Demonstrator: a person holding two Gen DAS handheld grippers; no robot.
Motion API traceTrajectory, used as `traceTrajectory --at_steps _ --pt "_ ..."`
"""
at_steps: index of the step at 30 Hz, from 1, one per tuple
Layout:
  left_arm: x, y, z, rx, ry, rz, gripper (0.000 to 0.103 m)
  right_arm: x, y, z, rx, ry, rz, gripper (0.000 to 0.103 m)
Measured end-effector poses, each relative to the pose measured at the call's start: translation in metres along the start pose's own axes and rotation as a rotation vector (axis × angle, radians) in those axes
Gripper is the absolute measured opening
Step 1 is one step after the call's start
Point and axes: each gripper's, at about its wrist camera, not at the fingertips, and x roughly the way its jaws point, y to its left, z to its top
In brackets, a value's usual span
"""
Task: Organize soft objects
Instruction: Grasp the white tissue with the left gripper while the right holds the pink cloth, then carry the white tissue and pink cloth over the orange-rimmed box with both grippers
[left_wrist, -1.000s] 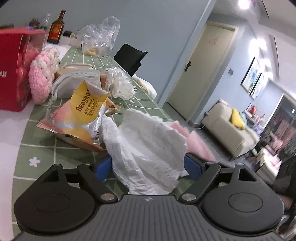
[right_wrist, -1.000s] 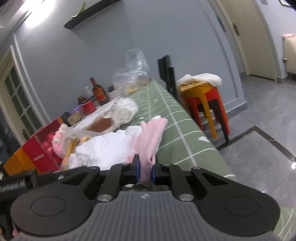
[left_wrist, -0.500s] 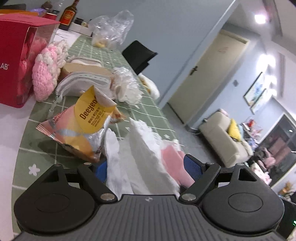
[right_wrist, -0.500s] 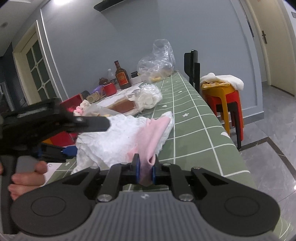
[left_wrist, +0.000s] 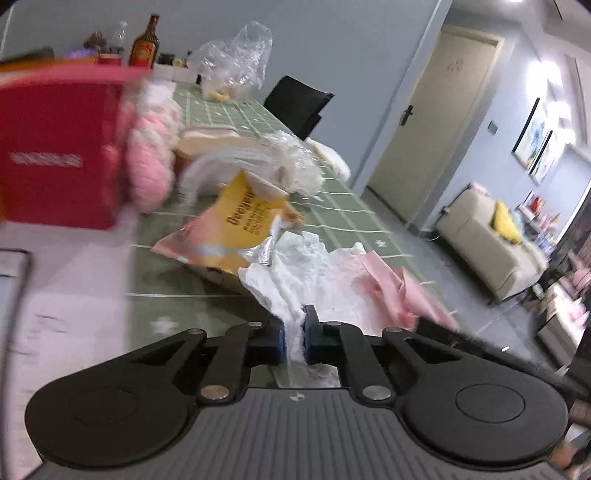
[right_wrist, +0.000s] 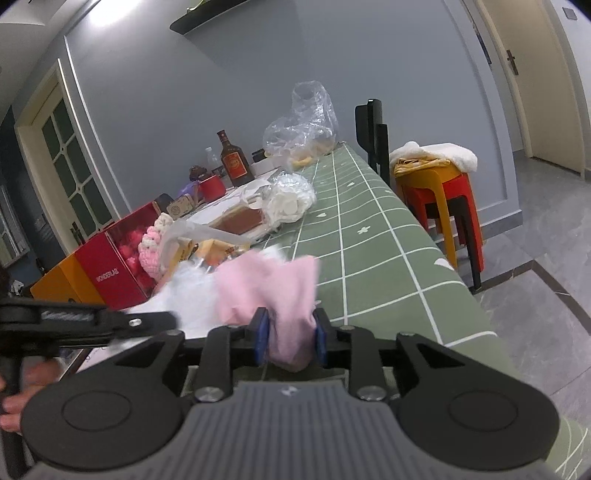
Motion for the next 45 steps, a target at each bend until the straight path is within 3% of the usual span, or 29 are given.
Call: traceTrajectory --at_steps 5,7,10,12,13,14,21,25,29,31,33,34,35,38,40,45 --pt "-0.034 0.008 0.002 0.064 -0.02 0.081 0.01 -0.002 0.0 0.0 -0.01 -0.003 -0.038 0.024" --pt "-0.04 0.001 0.007 0.152 -0.014 0.082 0.012 -0.001 0.003 -0.001 -0.027 -0.001 -0.034 0.024" --pt "-0.039 -0.014 0.009 0.192 -0.019 0.073 0.018 0.002 0.008 -0.002 -0.047 0.003 -0.025 0.024" --pt "-0.029 -0.029 0.006 0.249 -0.015 0.063 0.058 0.004 0.011 -0.002 -0.055 0.006 -0.025 0.024" --pt "-0.023 -0.037 0.004 0.287 -0.008 0.059 0.085 0.004 0.013 -0.003 -0.06 0.008 -0.027 0.024" --pt "-0.016 -0.041 0.001 0.314 -0.01 0.055 0.091 0.005 0.014 -0.003 -0.066 0.011 -0.024 0.024" --pt "0.015 -0.054 -0.012 0.292 0.021 0.052 0.095 0.003 0.016 -0.006 -0.071 0.009 0.001 0.024" --pt "0.023 -0.061 -0.021 0.367 -0.009 0.09 0.097 0.002 0.011 -0.007 -0.047 0.007 0.006 0.017" --pt "0.026 -0.06 -0.025 0.359 -0.017 0.099 0.098 0.001 0.008 -0.008 -0.028 0.002 0.012 0.013" --pt "0.027 -0.059 -0.026 0.367 -0.015 0.096 0.097 0.001 0.008 -0.008 -0.027 0.001 0.013 0.013" --pt "0.026 -0.057 -0.025 0.361 0.003 0.076 0.087 0.001 0.008 -0.007 -0.023 0.001 0.013 0.013" --pt "0.023 -0.055 -0.023 0.334 0.01 0.079 0.077 0.001 0.008 -0.007 -0.018 0.001 0.014 0.013" --pt "0.022 -0.055 -0.023 0.324 0.005 0.099 0.057 0.001 0.007 -0.007 -0.013 0.001 0.015 0.013" --pt "0.018 -0.051 -0.022 0.303 -0.01 0.129 0.028 0.0 0.008 -0.008 -0.033 -0.004 0.012 0.013" --pt "0.017 -0.048 -0.02 0.277 -0.02 0.146 0.02 0.001 0.012 -0.009 -0.075 -0.006 0.0 0.009" --pt "0.006 -0.048 -0.017 0.261 -0.036 0.156 0.014 0.0 0.008 -0.008 -0.026 0.0 -0.002 0.006"
